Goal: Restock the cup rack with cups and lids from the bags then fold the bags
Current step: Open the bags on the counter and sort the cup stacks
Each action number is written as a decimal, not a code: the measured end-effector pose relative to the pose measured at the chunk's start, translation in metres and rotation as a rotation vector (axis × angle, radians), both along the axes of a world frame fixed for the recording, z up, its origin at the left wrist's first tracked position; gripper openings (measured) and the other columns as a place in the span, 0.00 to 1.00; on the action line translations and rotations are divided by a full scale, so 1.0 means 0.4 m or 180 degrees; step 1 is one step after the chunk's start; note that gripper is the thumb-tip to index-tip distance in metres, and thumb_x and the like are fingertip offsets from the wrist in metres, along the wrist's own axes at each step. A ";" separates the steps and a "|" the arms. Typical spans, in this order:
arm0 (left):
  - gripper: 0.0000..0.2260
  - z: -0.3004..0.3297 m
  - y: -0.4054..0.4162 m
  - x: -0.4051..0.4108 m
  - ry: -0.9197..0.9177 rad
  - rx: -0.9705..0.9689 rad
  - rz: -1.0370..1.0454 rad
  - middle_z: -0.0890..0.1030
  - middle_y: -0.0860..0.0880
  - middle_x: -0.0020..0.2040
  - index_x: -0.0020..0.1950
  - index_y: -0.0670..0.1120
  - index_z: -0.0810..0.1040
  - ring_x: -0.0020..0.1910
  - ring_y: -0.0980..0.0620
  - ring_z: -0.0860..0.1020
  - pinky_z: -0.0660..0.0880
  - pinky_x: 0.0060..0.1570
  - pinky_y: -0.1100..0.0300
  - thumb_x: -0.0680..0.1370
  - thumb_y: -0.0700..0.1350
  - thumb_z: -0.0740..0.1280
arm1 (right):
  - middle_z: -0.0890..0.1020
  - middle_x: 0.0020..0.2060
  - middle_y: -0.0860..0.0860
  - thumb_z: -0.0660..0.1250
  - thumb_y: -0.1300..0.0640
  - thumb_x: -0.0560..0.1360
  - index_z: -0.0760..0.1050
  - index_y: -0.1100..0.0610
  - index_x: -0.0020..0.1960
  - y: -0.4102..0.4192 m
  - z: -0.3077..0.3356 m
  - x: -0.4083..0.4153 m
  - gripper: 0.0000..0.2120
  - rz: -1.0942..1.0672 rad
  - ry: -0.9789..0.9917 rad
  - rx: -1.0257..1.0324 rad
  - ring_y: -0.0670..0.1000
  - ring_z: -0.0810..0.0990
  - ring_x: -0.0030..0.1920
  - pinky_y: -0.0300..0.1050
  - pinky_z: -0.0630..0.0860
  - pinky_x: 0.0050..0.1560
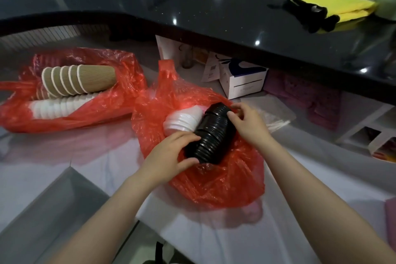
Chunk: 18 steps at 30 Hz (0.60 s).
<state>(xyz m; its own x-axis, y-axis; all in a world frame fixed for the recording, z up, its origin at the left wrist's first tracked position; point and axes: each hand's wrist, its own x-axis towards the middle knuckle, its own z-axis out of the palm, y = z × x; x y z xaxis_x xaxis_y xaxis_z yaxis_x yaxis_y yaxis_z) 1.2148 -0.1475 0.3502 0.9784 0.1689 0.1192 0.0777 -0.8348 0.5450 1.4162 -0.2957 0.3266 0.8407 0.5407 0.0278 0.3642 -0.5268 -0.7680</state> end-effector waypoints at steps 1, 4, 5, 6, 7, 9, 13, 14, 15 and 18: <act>0.23 -0.001 0.002 -0.001 0.0022 -0.0055 0.0043 0.71 0.60 0.62 0.68 0.51 0.74 0.63 0.57 0.71 0.63 0.60 0.70 0.73 0.50 0.72 | 0.80 0.42 0.49 0.63 0.51 0.79 0.78 0.57 0.53 0.003 -0.005 0.001 0.11 0.0069 0.0173 -0.0018 0.48 0.76 0.45 0.45 0.71 0.48; 0.22 -0.008 0.003 -0.001 -0.0097 -0.0040 0.0343 0.74 0.56 0.62 0.66 0.50 0.75 0.60 0.55 0.73 0.65 0.59 0.68 0.74 0.50 0.72 | 0.79 0.36 0.59 0.60 0.52 0.80 0.77 0.65 0.43 -0.004 -0.013 -0.004 0.18 0.0138 0.0371 0.0019 0.50 0.74 0.38 0.51 0.71 0.43; 0.22 -0.011 0.001 -0.003 -0.0105 -0.0076 0.0531 0.75 0.55 0.60 0.65 0.50 0.75 0.56 0.55 0.75 0.68 0.57 0.65 0.73 0.51 0.72 | 0.77 0.34 0.57 0.60 0.52 0.80 0.76 0.66 0.42 -0.010 -0.014 -0.006 0.18 0.0099 0.0370 0.0095 0.50 0.73 0.37 0.51 0.69 0.41; 0.21 -0.016 -0.001 -0.005 -0.0081 -0.0139 0.0740 0.77 0.55 0.56 0.64 0.51 0.75 0.51 0.56 0.76 0.71 0.53 0.63 0.72 0.52 0.73 | 0.75 0.32 0.55 0.60 0.52 0.80 0.75 0.66 0.40 -0.016 -0.015 -0.009 0.18 0.0046 0.0335 0.0148 0.51 0.72 0.36 0.50 0.68 0.39; 0.19 -0.020 -0.005 -0.008 -0.0022 -0.0207 0.0927 0.78 0.57 0.50 0.61 0.52 0.75 0.45 0.58 0.76 0.73 0.49 0.60 0.72 0.53 0.73 | 0.74 0.31 0.54 0.60 0.52 0.80 0.75 0.66 0.39 -0.022 -0.018 -0.012 0.19 -0.0017 0.0274 0.0183 0.50 0.72 0.35 0.49 0.66 0.38; 0.16 -0.029 -0.011 -0.013 0.0183 -0.0372 0.1136 0.78 0.58 0.40 0.56 0.54 0.74 0.39 0.61 0.76 0.74 0.42 0.59 0.72 0.54 0.73 | 0.73 0.29 0.50 0.60 0.53 0.80 0.74 0.63 0.37 -0.037 -0.022 -0.025 0.18 -0.0129 0.0138 0.0237 0.49 0.71 0.33 0.47 0.65 0.36; 0.13 -0.037 -0.023 -0.017 0.0433 -0.0609 0.1332 0.79 0.58 0.37 0.49 0.55 0.72 0.38 0.62 0.77 0.74 0.40 0.60 0.71 0.57 0.72 | 0.78 0.32 0.51 0.61 0.54 0.80 0.76 0.60 0.40 -0.085 -0.030 -0.053 0.14 -0.0213 -0.0085 0.0270 0.49 0.74 0.36 0.45 0.63 0.36; 0.13 -0.038 -0.025 -0.017 0.0461 -0.0625 0.1368 0.79 0.58 0.38 0.49 0.55 0.73 0.39 0.60 0.78 0.74 0.40 0.60 0.71 0.58 0.72 | 0.78 0.33 0.51 0.62 0.55 0.80 0.77 0.61 0.41 -0.098 -0.032 -0.059 0.13 -0.0234 -0.0104 0.0307 0.50 0.75 0.37 0.46 0.64 0.37; 0.13 -0.038 -0.027 -0.017 0.0469 -0.0632 0.1401 0.80 0.58 0.39 0.51 0.55 0.73 0.40 0.59 0.79 0.73 0.40 0.61 0.71 0.58 0.71 | 0.79 0.33 0.51 0.62 0.55 0.80 0.77 0.60 0.41 -0.110 -0.033 -0.065 0.12 -0.0252 -0.0107 0.0353 0.50 0.75 0.37 0.46 0.65 0.38; 0.17 -0.038 -0.037 -0.014 0.0453 -0.0613 0.1459 0.84 0.54 0.47 0.60 0.52 0.77 0.47 0.54 0.81 0.72 0.42 0.60 0.74 0.57 0.68 | 0.79 0.32 0.50 0.63 0.55 0.79 0.78 0.58 0.39 -0.132 -0.034 -0.088 0.12 -0.0280 -0.0077 0.0431 0.47 0.75 0.35 0.41 0.69 0.38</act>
<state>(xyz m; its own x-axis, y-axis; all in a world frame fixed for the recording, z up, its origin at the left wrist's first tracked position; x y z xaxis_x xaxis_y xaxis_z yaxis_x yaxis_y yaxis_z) 1.2091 -0.1625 0.3350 0.8030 0.5898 -0.0853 0.4966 -0.5831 0.6430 1.3809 -0.3487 0.3131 0.8828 0.4551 0.1162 0.3405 -0.4497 -0.8257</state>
